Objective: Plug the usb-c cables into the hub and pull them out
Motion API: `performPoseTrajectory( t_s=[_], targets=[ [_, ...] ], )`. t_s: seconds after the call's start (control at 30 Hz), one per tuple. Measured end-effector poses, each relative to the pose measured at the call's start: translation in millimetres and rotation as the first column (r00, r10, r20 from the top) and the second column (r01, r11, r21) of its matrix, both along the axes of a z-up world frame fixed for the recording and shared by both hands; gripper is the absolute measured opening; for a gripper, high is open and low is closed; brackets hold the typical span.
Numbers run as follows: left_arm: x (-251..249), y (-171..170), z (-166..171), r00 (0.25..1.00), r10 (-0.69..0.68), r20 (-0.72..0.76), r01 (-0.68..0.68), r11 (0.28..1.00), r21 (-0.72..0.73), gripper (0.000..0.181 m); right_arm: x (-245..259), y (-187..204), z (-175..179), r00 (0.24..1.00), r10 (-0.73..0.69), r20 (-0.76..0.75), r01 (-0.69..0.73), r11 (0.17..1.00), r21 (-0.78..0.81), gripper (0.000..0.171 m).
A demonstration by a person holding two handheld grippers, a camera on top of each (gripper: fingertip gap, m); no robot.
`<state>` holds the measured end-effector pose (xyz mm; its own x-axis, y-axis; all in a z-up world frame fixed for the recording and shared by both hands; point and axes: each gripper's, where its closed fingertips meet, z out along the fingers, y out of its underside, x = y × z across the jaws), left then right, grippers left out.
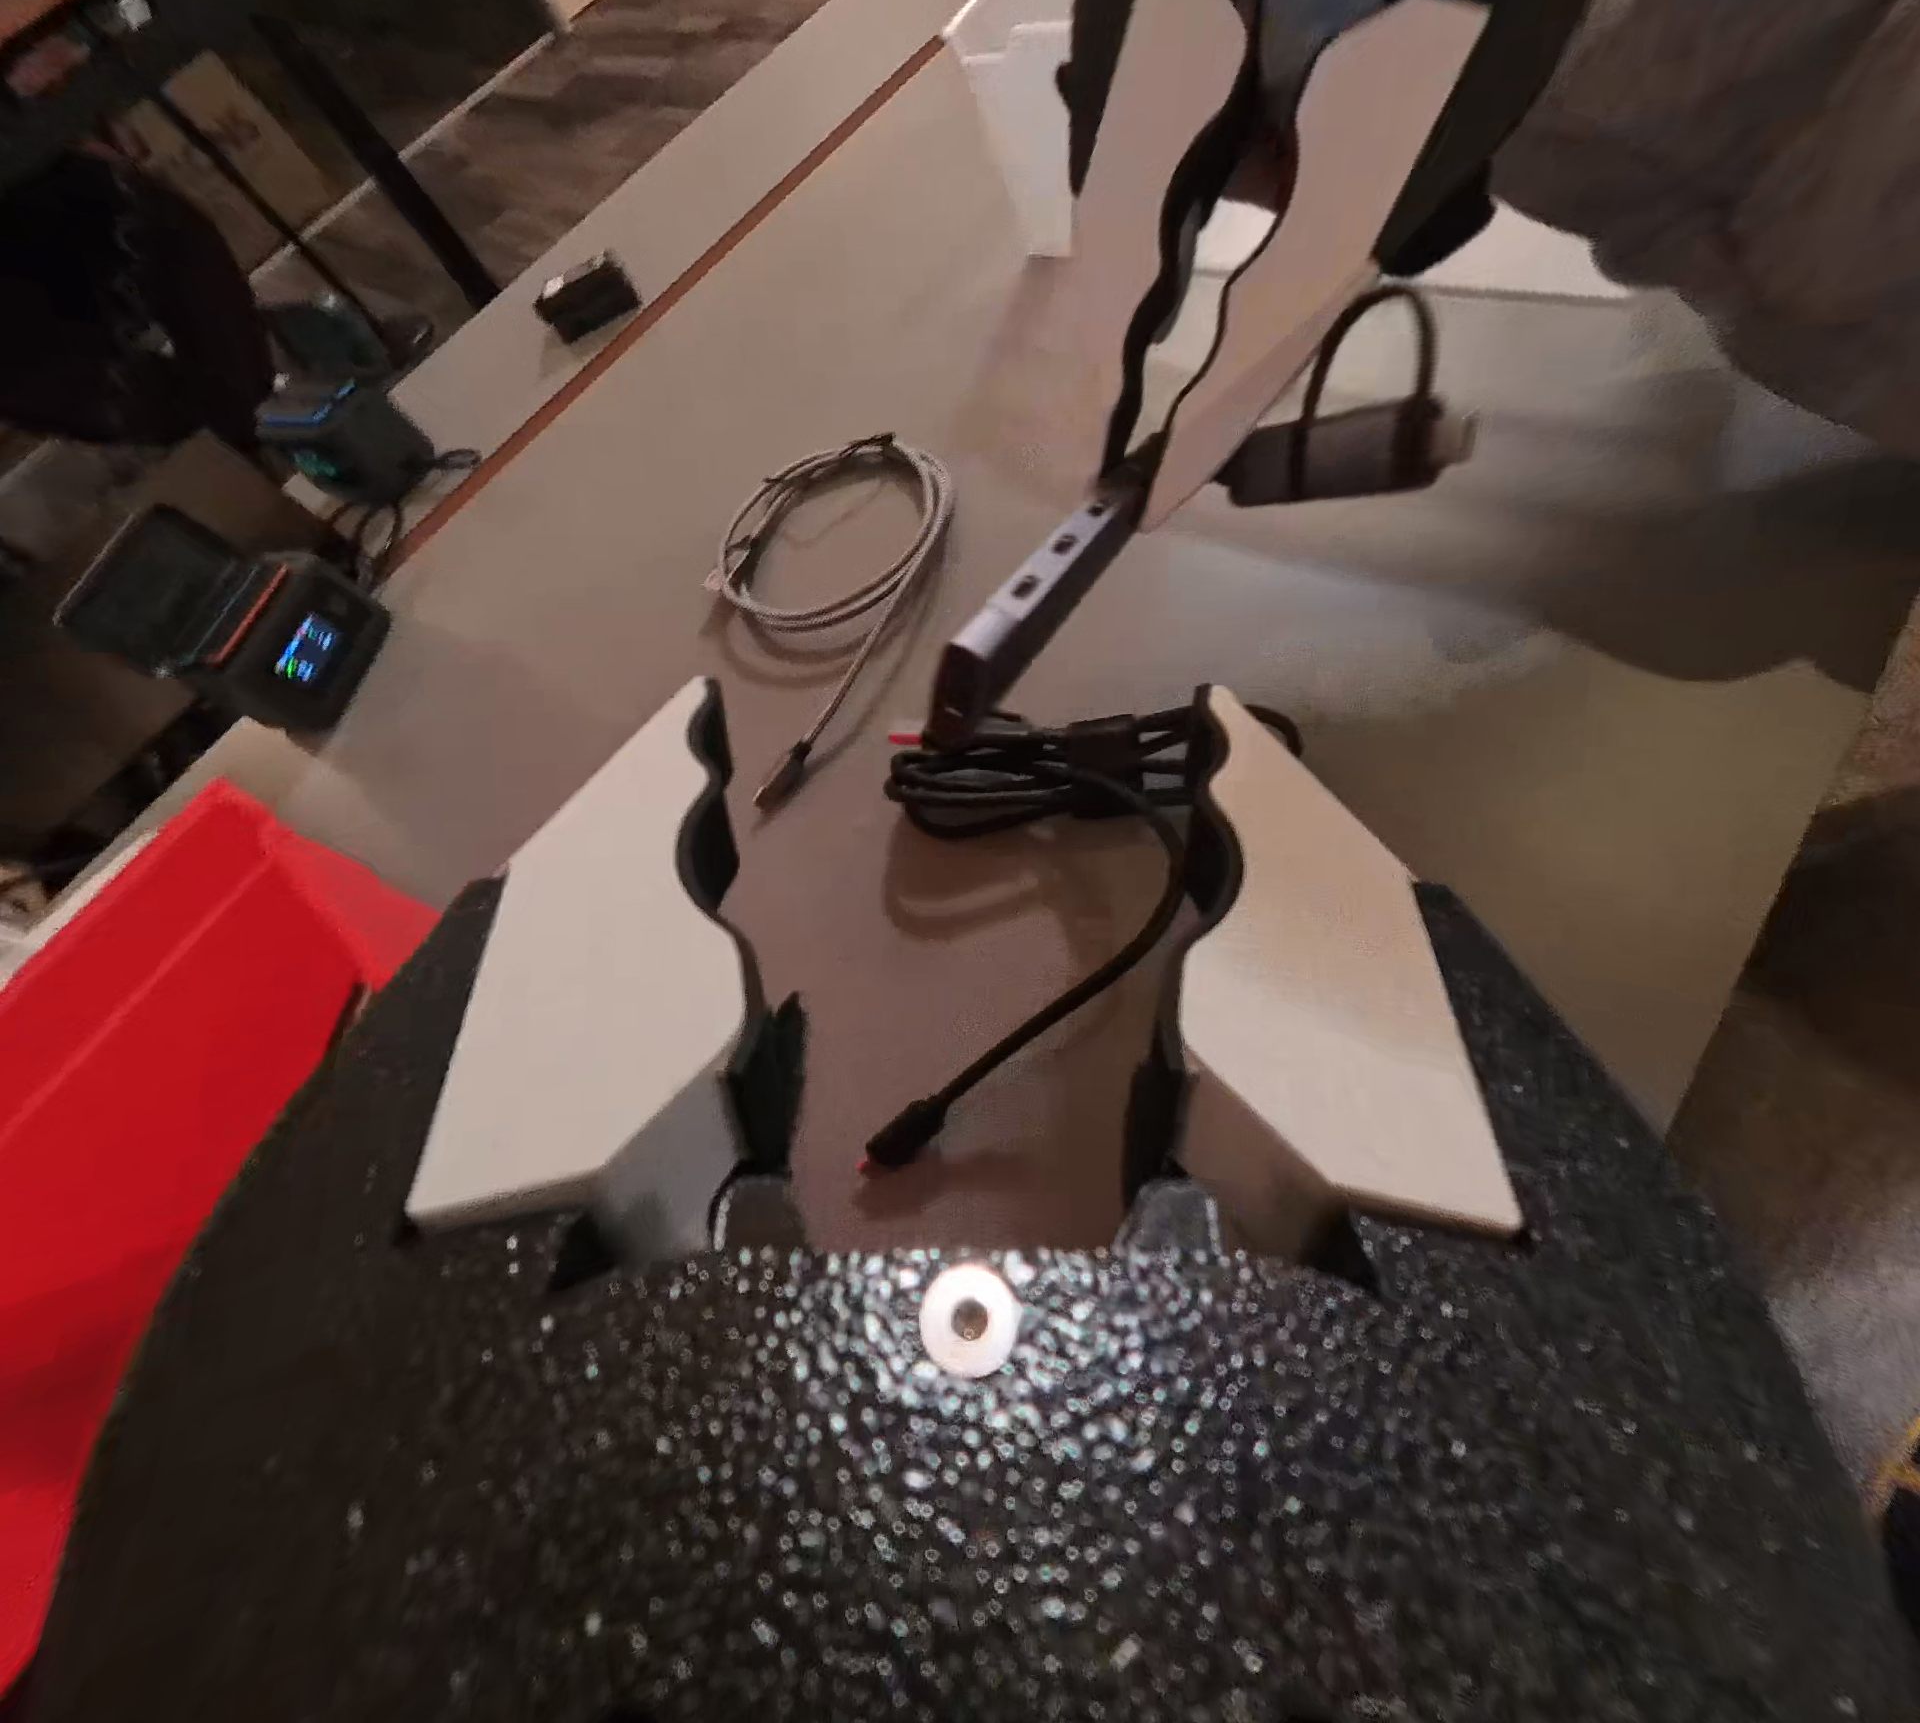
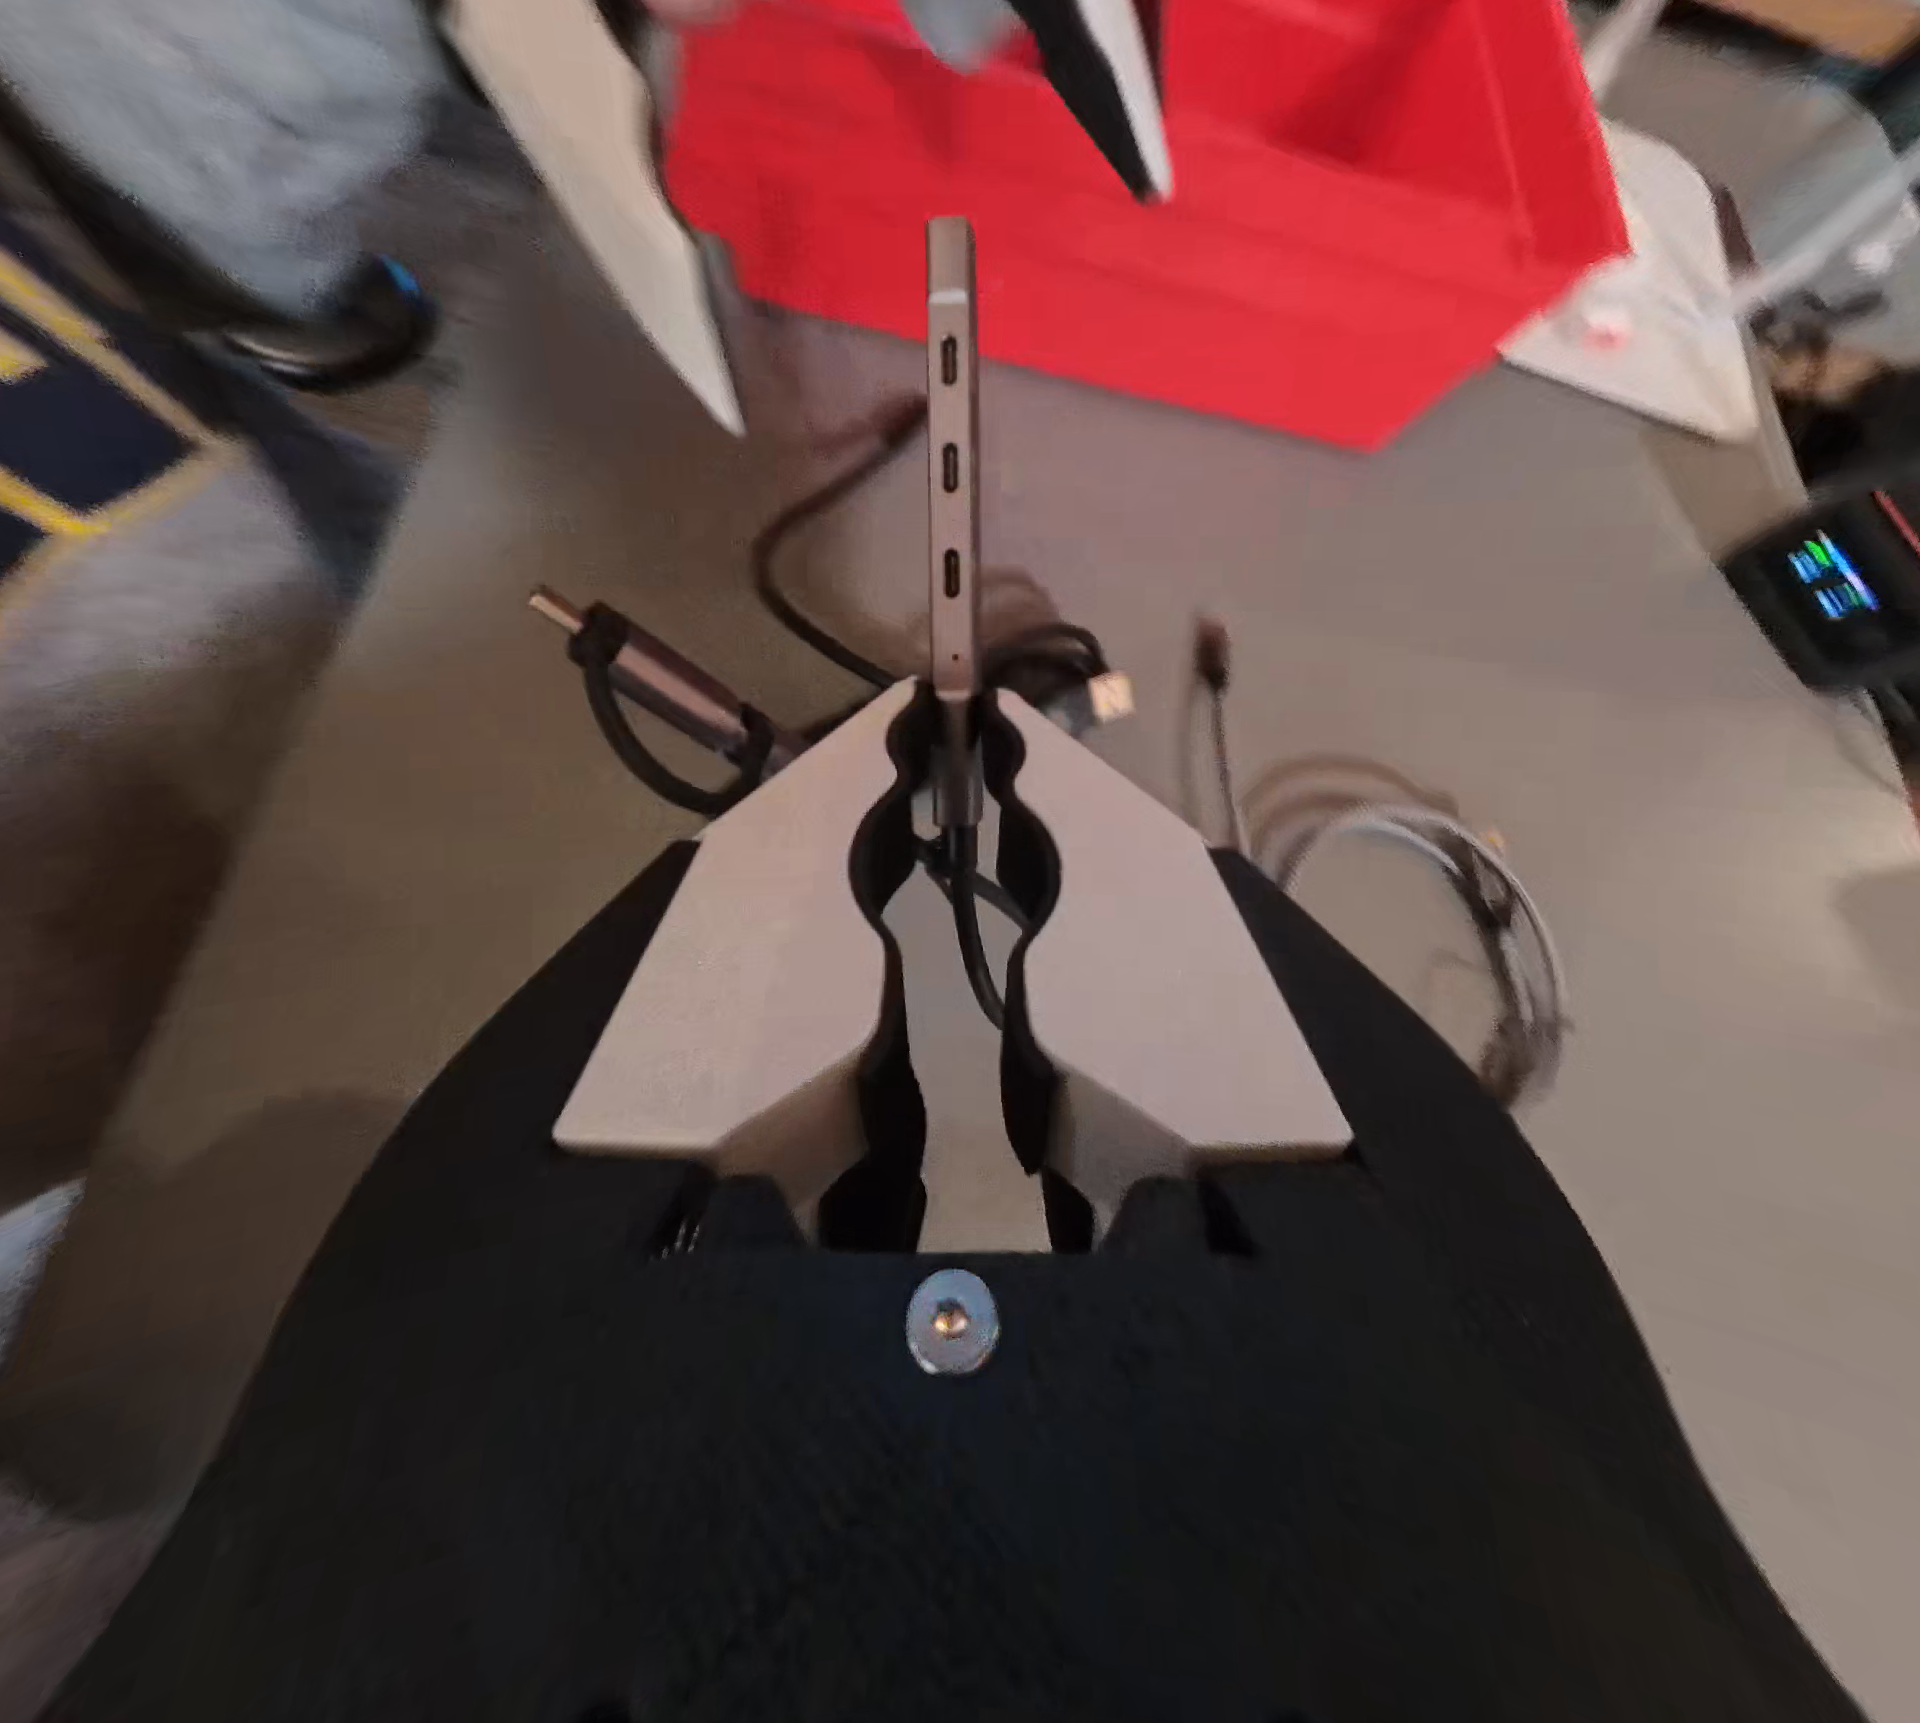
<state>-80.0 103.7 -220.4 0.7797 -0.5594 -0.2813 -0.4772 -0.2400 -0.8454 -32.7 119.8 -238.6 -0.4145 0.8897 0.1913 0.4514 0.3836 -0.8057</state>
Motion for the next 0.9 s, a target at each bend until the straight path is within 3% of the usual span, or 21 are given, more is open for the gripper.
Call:
performPoseTrajectory(
  t_s=[0.17,0.3,0.43,0.5,0.63,0.7,0.9],
  targets=[
    [44,-24,2,0.962,-0.265,-0.066,0.267,0.964,0.017,0.051,14,-36,27,0.982,0.173,-0.078,-0.18,0.98,-0.084,0.007],
    [68,-37,9,0.931,-0.366,-0.003,0.366,0.93,0.025,0.015,17,-52,28,0.968,0.245,-0.055,-0.249,0.965,-0.081,0.008],
    [61,-31,6,0.958,-0.287,0.012,0.286,0.958,0.035,0.007,12,-48,27,0.978,0.202,-0.052,-0.205,0.978,-0.044,0.008],
    [56,-30,6,0.972,-0.233,0.02,0.232,0.972,0.043,0.007,12,-34,40,0.986,0.123,-0.11,-0.129,0.99,-0.049,0.022],
    [44,-30,-6,0.994,-0.085,-0.067,0.092,0.99,0.107,0.006,13,15,67,0.963,-0.086,-0.255,0.056,0.991,-0.121,0.024],
    [39,-28,-17,0.99,-0.016,-0.139,0.037,0.988,0.152,0.006,2,38,51,0.964,-0.18,-0.194,0.164,0.982,-0.099,0.024],
    [13,-16,-51,0.925,0.183,-0.334,-0.104,0.965,0.241,0.007,-62,70,-32,0.967,-0.233,0.103,0.235,0.972,0.001,0.025]
  ],
)
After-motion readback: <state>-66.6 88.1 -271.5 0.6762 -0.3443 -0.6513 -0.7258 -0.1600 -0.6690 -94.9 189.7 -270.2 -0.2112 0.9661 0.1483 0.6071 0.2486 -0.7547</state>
